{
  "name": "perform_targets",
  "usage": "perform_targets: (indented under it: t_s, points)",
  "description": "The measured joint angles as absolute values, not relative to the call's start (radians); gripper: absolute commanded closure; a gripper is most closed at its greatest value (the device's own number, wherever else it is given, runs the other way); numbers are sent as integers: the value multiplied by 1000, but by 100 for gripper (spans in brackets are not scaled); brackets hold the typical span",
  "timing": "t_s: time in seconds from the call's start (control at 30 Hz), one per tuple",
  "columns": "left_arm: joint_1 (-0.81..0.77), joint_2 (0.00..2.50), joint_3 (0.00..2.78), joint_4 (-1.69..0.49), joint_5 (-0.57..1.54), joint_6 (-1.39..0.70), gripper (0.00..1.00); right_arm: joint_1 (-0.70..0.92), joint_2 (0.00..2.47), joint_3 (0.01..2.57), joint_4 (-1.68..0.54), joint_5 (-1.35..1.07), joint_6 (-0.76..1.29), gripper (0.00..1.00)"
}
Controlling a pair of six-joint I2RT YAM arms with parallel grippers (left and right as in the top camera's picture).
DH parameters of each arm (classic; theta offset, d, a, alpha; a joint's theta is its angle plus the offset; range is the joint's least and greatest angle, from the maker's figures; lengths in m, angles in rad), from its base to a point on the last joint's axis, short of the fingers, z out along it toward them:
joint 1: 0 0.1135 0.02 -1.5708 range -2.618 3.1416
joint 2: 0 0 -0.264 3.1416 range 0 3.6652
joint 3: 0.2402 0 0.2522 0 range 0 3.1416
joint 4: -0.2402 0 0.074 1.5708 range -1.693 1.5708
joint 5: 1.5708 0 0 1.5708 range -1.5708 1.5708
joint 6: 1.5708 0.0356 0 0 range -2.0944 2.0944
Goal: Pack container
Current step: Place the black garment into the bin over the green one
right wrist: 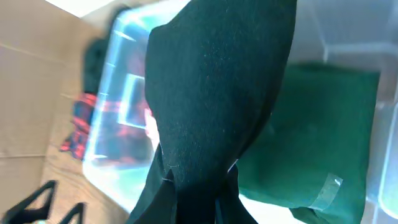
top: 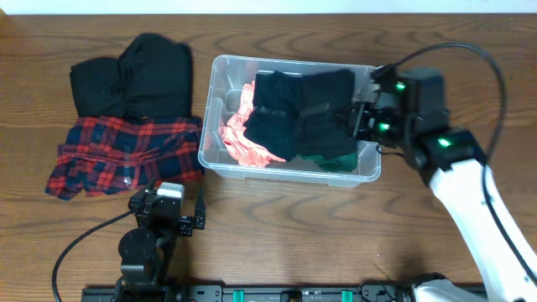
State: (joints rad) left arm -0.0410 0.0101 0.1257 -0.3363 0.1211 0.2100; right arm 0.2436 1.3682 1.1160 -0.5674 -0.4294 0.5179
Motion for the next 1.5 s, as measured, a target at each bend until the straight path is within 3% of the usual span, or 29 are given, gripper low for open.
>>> perform_targets:
  t_s: [0.03, 0.1, 0.13, 0.33, 0.47, 0.6, 0.63, 0.83, 1.07, 1.23, 1.5]
  points:
    - [-41, 10, 126, -336, 121, 210, 2, 245, 1398, 1116, -567, -415, 519, 96]
    - [-41, 10, 126, -336, 121, 210, 2, 245, 1449, 1116, -564, -379, 519, 60]
    - [-41, 10, 126, -336, 121, 210, 2, 245, 1472, 1116, -563, -357, 517, 52]
    - [-41, 10, 126, -336, 121, 210, 2, 239, 1526, 1116, -596, -265, 437, 49]
    - [-41, 10, 126, -336, 121, 210, 2, 229, 1494, 1152, -675, -176, 406, 54]
    - [-41, 10, 126, -336, 121, 210, 2, 235, 1443, 1272, -752, -122, 363, 82]
    - [-41, 10, 126, -336, 121, 210, 2, 243, 1431, 1306, -766, -111, 358, 84]
    - [-41, 10, 126, -336, 121, 210, 2, 336, 1418, 1365, -793, -67, 350, 90]
    - [-41, 10, 126, -336, 121, 210, 2, 397, 1674, 1365, -850, 0, 355, 98]
    - [-41, 10, 126, -336, 121, 210, 2, 410, 1888, 1364, -887, 3, 359, 99]
    - [-41, 10, 126, -336, 121, 210, 2, 425, 1907, 1406, -920, 27, 358, 98]
